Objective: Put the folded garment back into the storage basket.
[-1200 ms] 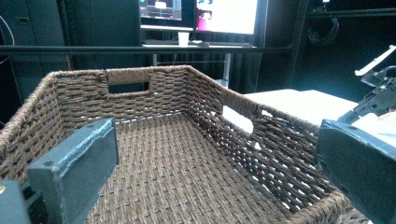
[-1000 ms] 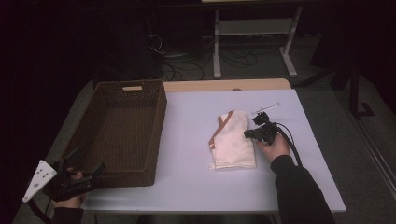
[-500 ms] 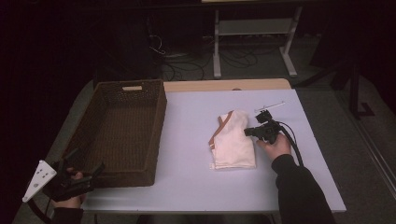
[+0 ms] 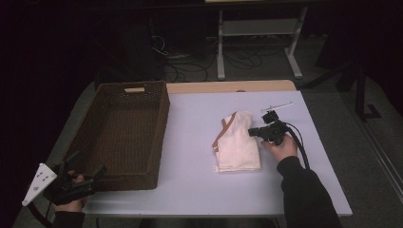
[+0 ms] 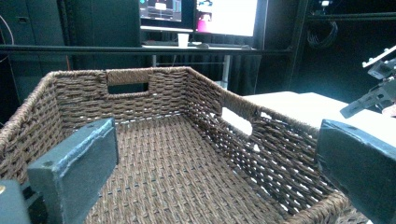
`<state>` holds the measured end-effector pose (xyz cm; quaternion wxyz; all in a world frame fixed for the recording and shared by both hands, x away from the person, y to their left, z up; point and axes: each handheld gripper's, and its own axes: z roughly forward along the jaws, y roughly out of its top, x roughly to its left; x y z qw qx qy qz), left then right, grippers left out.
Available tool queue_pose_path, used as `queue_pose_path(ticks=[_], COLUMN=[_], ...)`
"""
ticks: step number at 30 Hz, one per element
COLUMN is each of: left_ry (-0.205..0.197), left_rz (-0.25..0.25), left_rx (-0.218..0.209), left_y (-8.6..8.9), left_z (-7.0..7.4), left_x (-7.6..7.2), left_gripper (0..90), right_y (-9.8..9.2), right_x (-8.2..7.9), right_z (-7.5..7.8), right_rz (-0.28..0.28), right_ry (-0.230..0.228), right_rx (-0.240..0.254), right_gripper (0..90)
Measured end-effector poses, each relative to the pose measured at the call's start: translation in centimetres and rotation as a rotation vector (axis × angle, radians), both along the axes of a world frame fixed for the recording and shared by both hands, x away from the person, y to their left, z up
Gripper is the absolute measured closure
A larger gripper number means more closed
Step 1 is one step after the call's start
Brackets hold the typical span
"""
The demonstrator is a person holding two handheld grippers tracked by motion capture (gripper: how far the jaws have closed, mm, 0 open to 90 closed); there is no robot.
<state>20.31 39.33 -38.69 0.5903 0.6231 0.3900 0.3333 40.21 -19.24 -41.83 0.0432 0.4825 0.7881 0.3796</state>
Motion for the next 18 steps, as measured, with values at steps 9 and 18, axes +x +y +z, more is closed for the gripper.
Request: queue_pose_path(ticks=[9,18], left_ry=[-0.002,-0.001], left_rz=[-0.002,0.000], left_rx=[-0.012,-0.012], left_y=[0.1,0.0], left_z=[0.0,0.0], left_x=[0.0,0.0], left_gripper=[0.0,0.0], right_y=[0.6,1.0], right_x=[-0.4,-0.8], right_z=[1.4,2.9], right_rz=[0.007,0.007], right_ry=[-0.036,-0.085], right_rx=[0.004,0.030], right_gripper=[86.0,86.2])
